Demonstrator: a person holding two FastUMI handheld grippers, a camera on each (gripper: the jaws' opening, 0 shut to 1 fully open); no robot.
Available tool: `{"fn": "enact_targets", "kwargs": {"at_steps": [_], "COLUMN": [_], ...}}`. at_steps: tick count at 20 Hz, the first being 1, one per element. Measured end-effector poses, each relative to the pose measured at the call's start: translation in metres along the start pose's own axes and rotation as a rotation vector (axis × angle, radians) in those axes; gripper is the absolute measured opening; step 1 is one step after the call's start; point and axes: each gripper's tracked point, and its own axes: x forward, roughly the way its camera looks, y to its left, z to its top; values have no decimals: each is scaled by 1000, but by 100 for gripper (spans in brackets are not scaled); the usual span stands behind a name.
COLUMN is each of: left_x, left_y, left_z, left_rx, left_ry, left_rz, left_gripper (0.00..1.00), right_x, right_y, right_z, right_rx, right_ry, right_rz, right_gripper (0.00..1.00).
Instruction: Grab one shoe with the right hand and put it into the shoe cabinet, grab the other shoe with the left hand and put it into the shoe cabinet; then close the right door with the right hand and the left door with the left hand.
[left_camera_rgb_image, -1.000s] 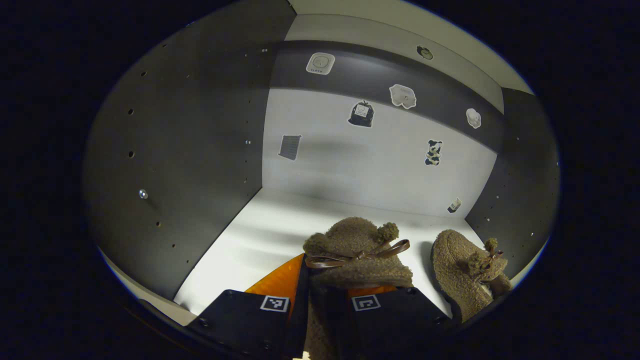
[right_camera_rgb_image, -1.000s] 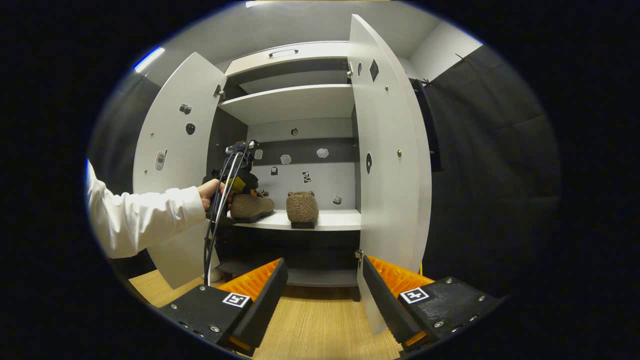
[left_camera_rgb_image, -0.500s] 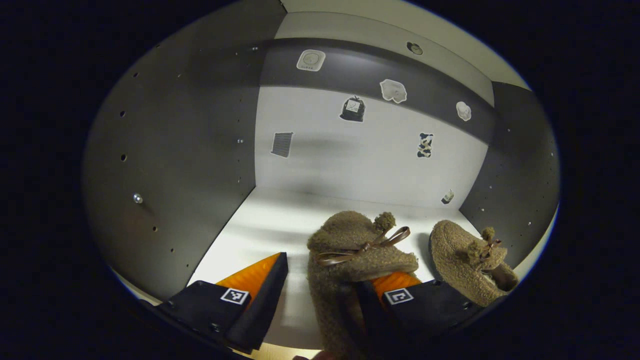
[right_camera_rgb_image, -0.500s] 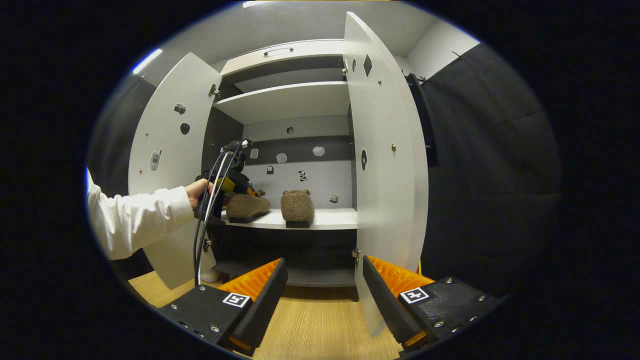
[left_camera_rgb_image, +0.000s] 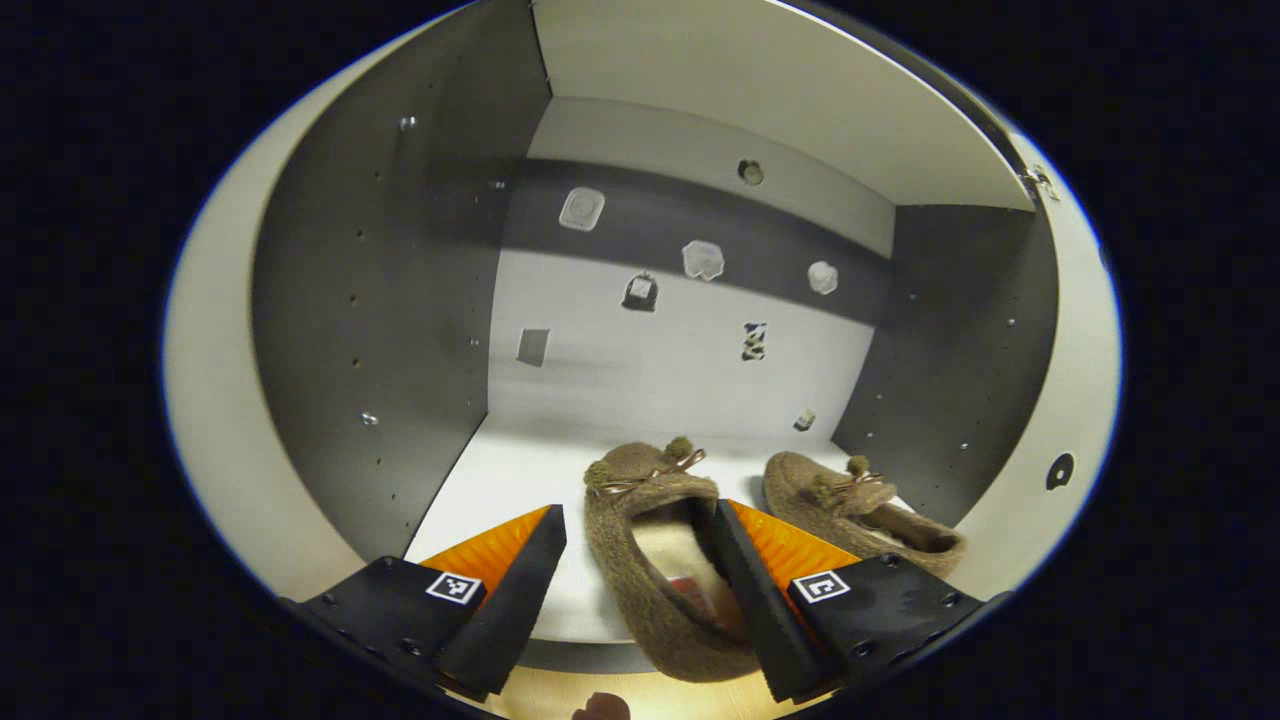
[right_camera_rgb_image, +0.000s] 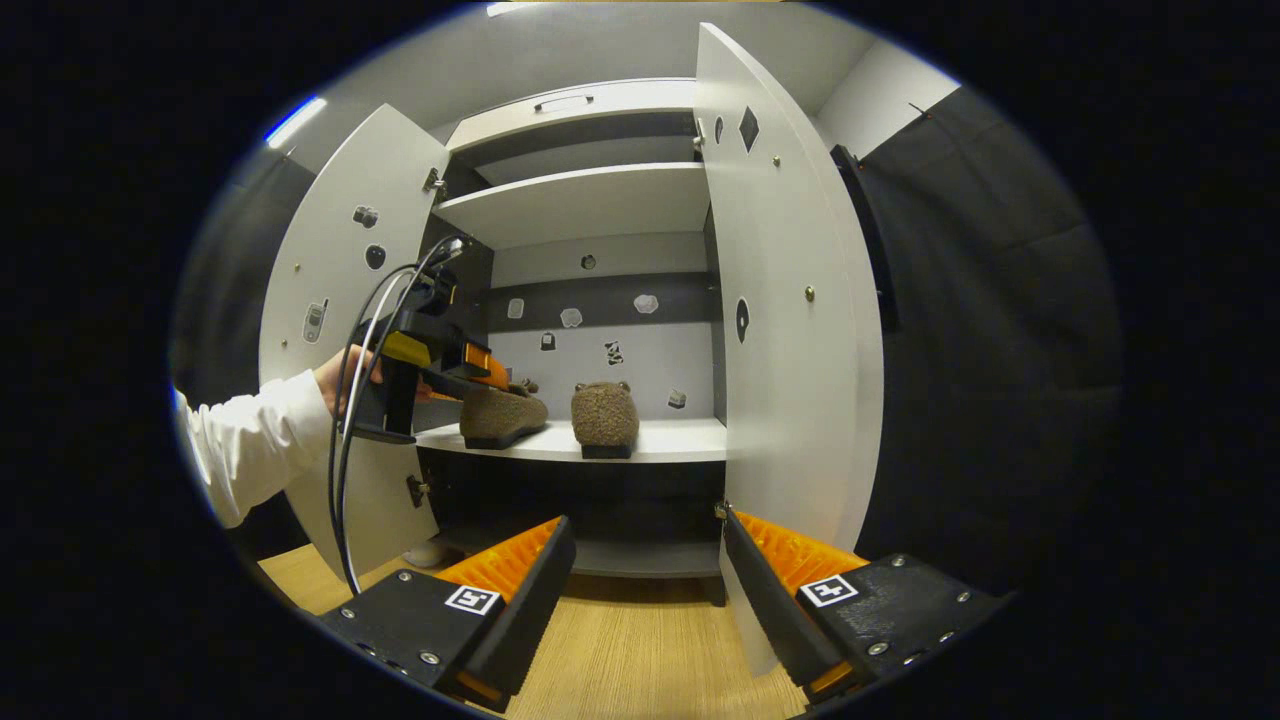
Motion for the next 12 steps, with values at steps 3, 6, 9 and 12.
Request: {"fn": "enact_targets", "kwargs": {"at_steps": [3, 6, 9, 12], "left_x": [-45, -91, -134, -167], "left_y": [-16, -34, -47, -50], "left_z": [19, 26, 12, -8], "left_rx": [68, 108, 103, 110], "left_ry": [-113, -199, -223, -256], "left_rz": [-15, -35, -64, -48], "left_gripper": [97, 97, 96, 94], "right_x": [0, -1, -5, -9], "right_y": [8, 16, 25, 33], "right_z": [3, 8, 11, 14], "right_rx": [17, 16, 13, 15], "right_ry": [-1, -12, -18, -32], "right_rz": [21, 38, 55, 68], "right_gripper": [94, 94, 93, 93]}}
